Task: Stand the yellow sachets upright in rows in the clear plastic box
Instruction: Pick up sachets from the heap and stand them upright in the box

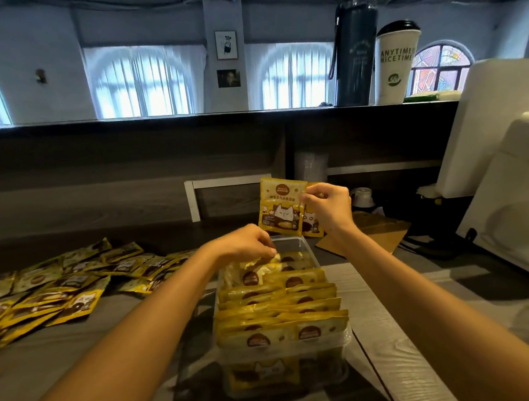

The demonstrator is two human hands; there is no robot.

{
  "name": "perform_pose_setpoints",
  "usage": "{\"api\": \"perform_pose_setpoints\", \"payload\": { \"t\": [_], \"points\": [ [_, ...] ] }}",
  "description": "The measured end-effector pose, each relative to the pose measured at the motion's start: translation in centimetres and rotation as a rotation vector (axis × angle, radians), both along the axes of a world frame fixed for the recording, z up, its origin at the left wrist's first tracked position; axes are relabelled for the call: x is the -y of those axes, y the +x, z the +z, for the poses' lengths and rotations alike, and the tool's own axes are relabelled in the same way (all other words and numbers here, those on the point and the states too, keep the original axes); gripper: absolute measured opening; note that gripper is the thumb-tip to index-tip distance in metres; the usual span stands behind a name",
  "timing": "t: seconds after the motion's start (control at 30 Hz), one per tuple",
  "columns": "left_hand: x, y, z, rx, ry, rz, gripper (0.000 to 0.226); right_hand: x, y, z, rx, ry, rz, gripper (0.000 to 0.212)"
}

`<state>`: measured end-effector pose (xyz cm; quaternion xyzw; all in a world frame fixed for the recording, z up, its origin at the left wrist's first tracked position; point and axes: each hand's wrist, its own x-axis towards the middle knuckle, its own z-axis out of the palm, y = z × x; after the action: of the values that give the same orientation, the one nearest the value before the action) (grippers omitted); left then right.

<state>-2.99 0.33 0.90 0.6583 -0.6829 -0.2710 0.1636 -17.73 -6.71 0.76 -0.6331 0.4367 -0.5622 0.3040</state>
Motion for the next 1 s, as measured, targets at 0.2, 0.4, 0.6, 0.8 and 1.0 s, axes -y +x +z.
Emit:
{"api": "perform_pose_setpoints", "payload": {
  "t": [0.2,0.4,0.6,0.8,1.0],
  "points": [
    [-3.1,0.5,1.9,-0.143,0.060,-0.109,0.022,-2.1,-0.1,0.0,0.000,0.042,0.132,0.015],
    [-5.1,0.3,1.1,-0.124,-0.042,-0.133,0.009,-3.9,0.1,-0.3,0.014,0.061,0.233,0.010],
    [-6.6,-0.1,0.0,-0.007,-0.317,-0.043,0.008,-5.3,0.4,-1.2,-0.069,0.106,0.393,0.004],
    [-7.0,-0.4,-0.2,0.318,-0.638,0.054,0.050,-6.2,-1.3,-2.0,-0.199,0.206,0.462,0.005],
    [-6.5,0.4,-0.4,0.168,-0.422,0.112,0.044,-7.1,-2.1,-2.0,-0.154,0.238,0.560,0.013]
  ]
}}
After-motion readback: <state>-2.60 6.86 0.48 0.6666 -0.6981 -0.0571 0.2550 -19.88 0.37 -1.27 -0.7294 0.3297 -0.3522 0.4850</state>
